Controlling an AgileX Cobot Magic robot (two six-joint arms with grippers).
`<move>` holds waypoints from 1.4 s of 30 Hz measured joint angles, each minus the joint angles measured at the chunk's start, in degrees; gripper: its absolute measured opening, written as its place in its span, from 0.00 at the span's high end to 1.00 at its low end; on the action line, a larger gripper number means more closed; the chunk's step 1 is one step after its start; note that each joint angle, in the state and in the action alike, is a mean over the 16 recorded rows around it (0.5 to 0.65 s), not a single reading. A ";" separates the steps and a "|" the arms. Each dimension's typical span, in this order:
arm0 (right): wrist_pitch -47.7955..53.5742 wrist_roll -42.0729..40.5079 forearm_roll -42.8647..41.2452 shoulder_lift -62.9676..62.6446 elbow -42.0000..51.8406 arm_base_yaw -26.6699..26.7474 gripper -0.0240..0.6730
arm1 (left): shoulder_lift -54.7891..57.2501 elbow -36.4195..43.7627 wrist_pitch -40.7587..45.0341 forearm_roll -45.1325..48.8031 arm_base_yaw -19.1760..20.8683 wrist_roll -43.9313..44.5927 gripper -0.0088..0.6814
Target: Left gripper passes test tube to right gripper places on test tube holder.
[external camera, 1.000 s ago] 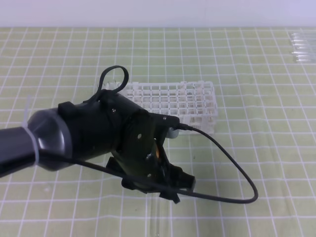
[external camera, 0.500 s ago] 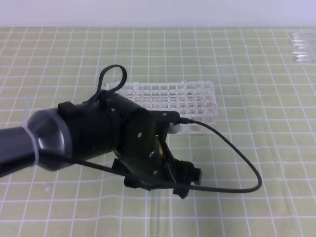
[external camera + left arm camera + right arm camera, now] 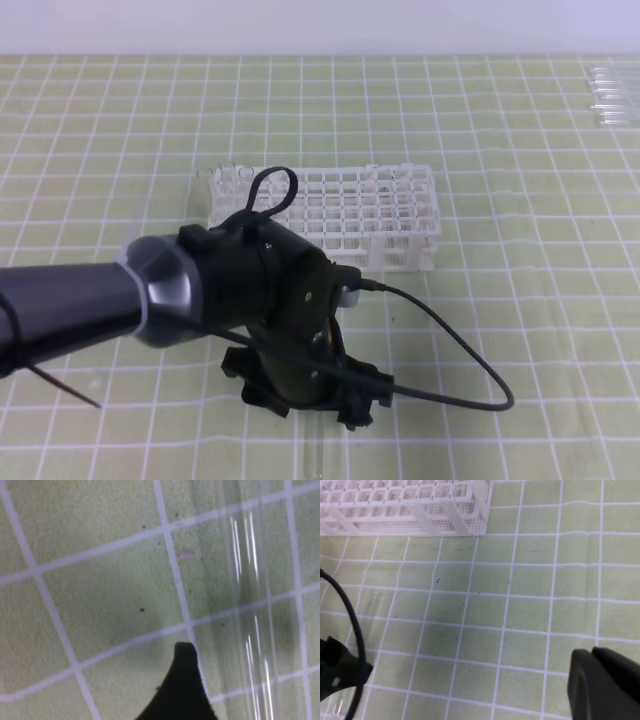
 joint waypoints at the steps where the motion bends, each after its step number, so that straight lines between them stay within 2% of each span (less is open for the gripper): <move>1: 0.00 0.00 0.00 0.00 0.00 0.00 0.99 | 0.39 -0.01 -0.12 0.05 0.00 0.00 0.20; 6: 0.00 0.00 0.00 0.00 0.00 0.00 0.99 | 1.69 -0.02 -0.74 0.36 0.00 0.05 0.23; 13: 0.00 0.00 0.00 0.00 0.00 0.00 0.99 | 2.81 -0.04 -1.09 1.26 0.00 0.16 0.33; 31: 0.00 0.00 0.00 0.00 0.00 0.00 0.99 | 3.44 -0.05 1.30 3.74 -0.02 1.25 0.80; 36: 0.00 0.00 0.00 0.00 0.00 0.00 0.99 | 3.56 -0.05 2.72 4.72 -0.03 2.10 0.89; 42: 0.04 0.00 0.00 0.00 0.00 0.00 0.99 | 3.38 -0.02 4.39 5.93 -0.01 3.73 0.96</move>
